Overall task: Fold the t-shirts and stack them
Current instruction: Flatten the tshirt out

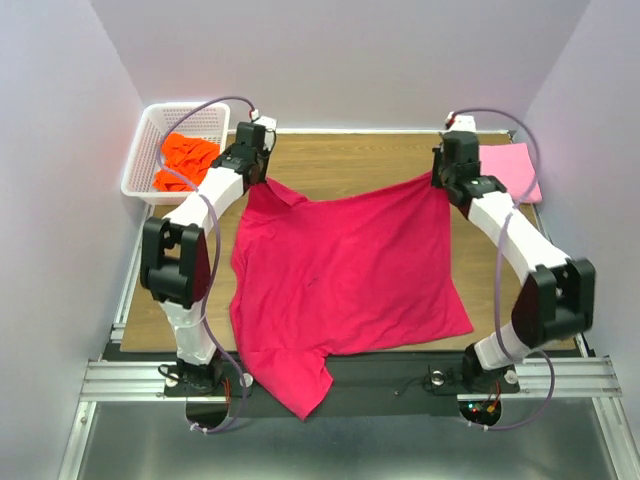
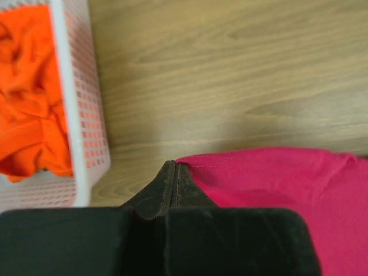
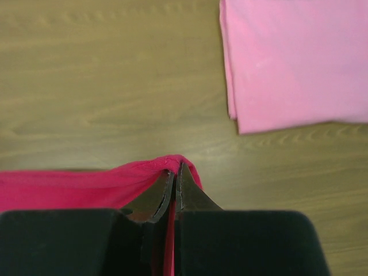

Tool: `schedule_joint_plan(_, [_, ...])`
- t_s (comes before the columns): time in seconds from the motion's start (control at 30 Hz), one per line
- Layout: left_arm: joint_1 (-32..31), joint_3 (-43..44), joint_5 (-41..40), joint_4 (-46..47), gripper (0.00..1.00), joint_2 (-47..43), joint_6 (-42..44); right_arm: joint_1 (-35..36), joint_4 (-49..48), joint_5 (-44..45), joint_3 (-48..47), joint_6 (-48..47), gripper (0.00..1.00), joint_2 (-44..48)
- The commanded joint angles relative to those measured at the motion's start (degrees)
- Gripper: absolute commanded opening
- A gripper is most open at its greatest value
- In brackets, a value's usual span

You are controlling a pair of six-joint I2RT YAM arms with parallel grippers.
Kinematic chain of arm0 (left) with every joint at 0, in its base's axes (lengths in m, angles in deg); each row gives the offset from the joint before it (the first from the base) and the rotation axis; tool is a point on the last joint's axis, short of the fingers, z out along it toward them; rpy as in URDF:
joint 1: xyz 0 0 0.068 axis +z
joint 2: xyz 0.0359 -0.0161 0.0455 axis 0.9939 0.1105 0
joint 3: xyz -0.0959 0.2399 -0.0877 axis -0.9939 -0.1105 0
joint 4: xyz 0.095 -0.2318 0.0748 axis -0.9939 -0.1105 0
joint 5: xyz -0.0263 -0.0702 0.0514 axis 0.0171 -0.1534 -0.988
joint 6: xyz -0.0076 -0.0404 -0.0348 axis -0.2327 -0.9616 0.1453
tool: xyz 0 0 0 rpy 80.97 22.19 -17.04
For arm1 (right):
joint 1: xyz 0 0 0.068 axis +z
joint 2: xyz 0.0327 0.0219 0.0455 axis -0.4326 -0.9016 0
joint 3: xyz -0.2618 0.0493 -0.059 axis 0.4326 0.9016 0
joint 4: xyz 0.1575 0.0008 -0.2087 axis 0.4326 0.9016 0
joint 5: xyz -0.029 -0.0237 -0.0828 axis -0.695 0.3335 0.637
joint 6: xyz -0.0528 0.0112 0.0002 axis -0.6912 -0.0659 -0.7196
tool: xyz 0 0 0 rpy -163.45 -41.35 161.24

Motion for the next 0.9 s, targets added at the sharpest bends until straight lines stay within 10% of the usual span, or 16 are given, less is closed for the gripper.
schedule_joint_plan(0.0, [0.3, 6.5, -1.9, 4.1, 0.0, 1.9, -1.6, -1.2, -7.1, 2.1, -0.1, -0.2, 0.01, -4.5])
schedule_joint_plan(0.87, [1.3, 20.6, -7.0, 8.1, 0.0, 20.1, -5.1, -8.2, -8.5, 0.2, -19.9, -0.2, 0.01, -33.4])
